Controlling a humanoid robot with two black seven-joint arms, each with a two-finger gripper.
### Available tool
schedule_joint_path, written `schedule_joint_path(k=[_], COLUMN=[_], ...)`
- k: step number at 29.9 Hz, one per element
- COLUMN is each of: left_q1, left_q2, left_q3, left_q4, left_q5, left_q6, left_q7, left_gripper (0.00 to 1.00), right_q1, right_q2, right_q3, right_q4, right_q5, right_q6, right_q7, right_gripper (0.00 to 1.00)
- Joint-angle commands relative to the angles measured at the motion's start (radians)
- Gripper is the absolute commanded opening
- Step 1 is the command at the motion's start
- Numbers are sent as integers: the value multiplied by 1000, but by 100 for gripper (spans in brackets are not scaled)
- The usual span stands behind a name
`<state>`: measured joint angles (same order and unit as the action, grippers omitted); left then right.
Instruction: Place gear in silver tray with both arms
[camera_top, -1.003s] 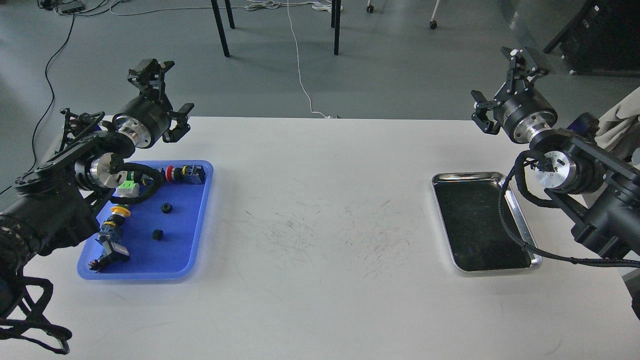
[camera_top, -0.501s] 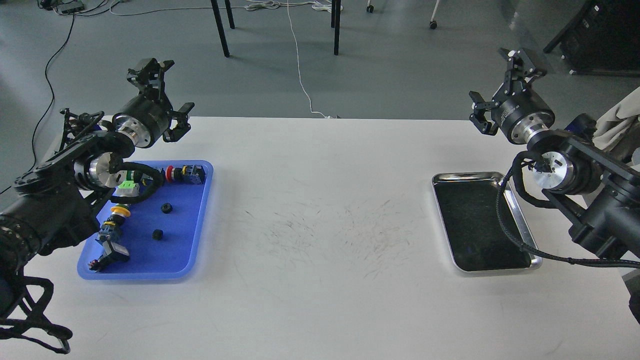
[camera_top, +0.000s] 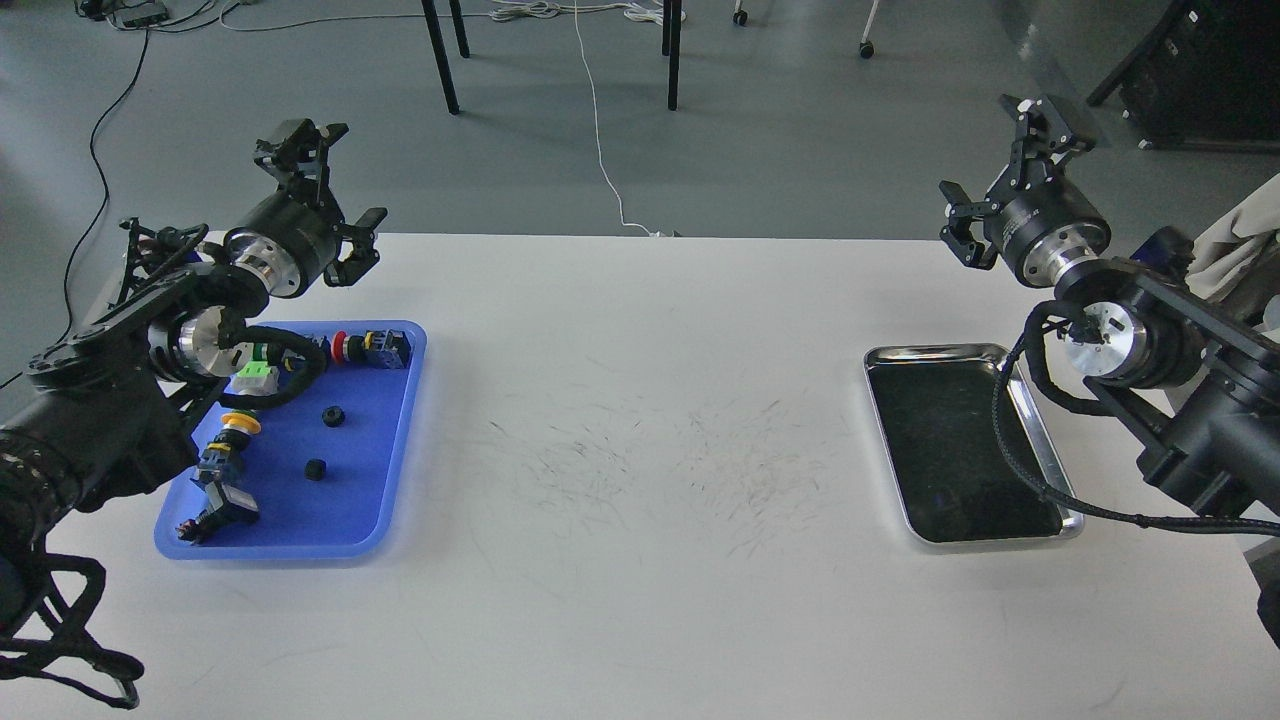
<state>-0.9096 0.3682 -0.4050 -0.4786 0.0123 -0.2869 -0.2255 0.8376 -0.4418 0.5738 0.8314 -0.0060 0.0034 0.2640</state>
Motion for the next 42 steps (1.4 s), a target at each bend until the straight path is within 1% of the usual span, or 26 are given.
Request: schedule_joint_path(k=[1,17,23,26,27,29,32,33,34,35,36,38,40,42], left_q1=[0,0,-5,-6,-5,-8,-11,-11,-9,-9,-9,-11,-11,-9], left_q2=[0,15,64,96,115,144,161,169,176,178,178,182,198,234], left_q3=[0,3,8,9,11,-4,-12,-27,-43,-48,-57,-63,-63,-55], left_q4=[0,-3,-8,-38,-47,-57,-52,-52,-49,-43,-38,-34,-34,-38], left_q5=[0,0,3,5,3,-5,-18,-26,-28,-26,-28,-28,-25,-15], left_q6=[2,0,-9,-21,-31,-58,-98,-104,-100,-94,-86,-77,-83,-104], left_q7=[0,0,1,6,14,47,132,167,207,237,257,267,278,278], left_gripper=[99,99,99,99,99,99,99,99,99,99,99,99,99,99], right_q1=[0,-2,-6,-8,-9,-11,-12,-12,-14,-14,-15,-18,-18,-18], right_q2=[0,0,0,0,0,0,1,2,2,2,2,2,2,2], right_q3=[6,8,8,8,8,8,8,6,6,8,6,6,6,6], right_q4=[0,0,0,0,0,0,0,0,2,2,0,2,2,2], right_q5=[0,0,0,0,0,0,0,0,0,0,0,0,0,0], right_q6=[0,0,0,0,0,1,1,1,0,0,0,0,0,0], right_q7=[0,0,0,0,0,0,0,0,0,0,0,0,0,0], right_gripper=[99,99,99,99,99,99,99,99,99,99,99,99,99,99])
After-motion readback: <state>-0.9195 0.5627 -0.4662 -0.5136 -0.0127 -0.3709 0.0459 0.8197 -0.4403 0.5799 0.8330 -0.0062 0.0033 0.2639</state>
